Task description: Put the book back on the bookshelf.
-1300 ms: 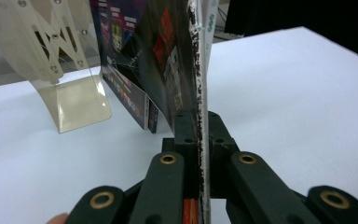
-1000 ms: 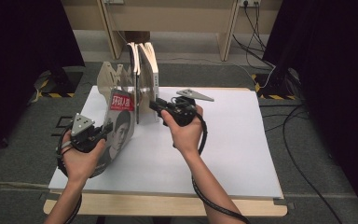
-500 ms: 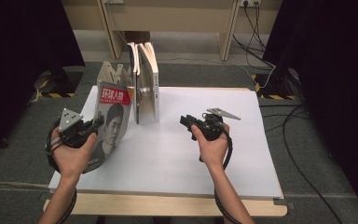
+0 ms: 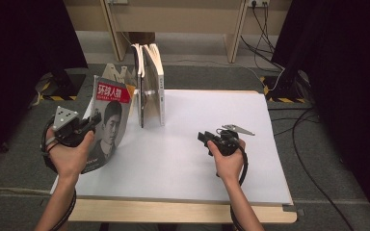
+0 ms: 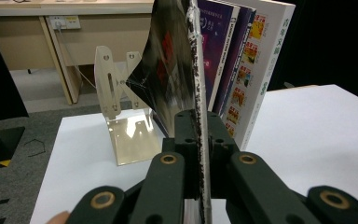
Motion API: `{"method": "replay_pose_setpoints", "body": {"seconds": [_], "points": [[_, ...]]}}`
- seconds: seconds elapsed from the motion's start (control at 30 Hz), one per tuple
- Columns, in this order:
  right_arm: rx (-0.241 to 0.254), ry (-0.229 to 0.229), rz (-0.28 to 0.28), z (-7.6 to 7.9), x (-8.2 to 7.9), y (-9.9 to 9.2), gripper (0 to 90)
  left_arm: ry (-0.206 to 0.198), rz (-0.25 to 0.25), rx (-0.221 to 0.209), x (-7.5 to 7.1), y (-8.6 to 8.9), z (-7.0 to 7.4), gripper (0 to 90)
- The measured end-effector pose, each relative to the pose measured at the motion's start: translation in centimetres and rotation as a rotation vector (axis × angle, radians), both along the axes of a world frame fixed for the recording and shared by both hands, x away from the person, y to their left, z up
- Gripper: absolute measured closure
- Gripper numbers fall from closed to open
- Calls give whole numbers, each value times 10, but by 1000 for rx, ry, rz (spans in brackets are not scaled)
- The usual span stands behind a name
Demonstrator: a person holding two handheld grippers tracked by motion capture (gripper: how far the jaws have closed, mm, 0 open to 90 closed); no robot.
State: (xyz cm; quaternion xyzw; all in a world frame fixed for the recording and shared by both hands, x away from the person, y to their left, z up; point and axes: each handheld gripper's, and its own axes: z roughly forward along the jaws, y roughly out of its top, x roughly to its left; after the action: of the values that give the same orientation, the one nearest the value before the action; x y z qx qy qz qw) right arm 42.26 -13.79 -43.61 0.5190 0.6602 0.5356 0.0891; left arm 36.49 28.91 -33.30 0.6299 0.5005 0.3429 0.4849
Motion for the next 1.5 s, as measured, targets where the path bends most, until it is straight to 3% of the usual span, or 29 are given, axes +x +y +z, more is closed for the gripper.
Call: {"method": "replay_pose_setpoints", "body": {"seconds": [0.17,0.43,0.5,0.73,1.5], "points": [[-12,-18,2,-2,-1,0,631,-1,2,1,1,1,1,859],[-43,-102,1,5,-6,3,612,-10,16,-9,4,5,4,859],[-33,-105,-4,4,-9,4,612,-7,18,-12,6,6,5,859],[-42,-87,14,-7,-13,8,608,-15,25,-15,10,8,7,859],[-34,-80,-8,-10,-14,-1,606,-45,93,-52,42,5,10,859]]}}
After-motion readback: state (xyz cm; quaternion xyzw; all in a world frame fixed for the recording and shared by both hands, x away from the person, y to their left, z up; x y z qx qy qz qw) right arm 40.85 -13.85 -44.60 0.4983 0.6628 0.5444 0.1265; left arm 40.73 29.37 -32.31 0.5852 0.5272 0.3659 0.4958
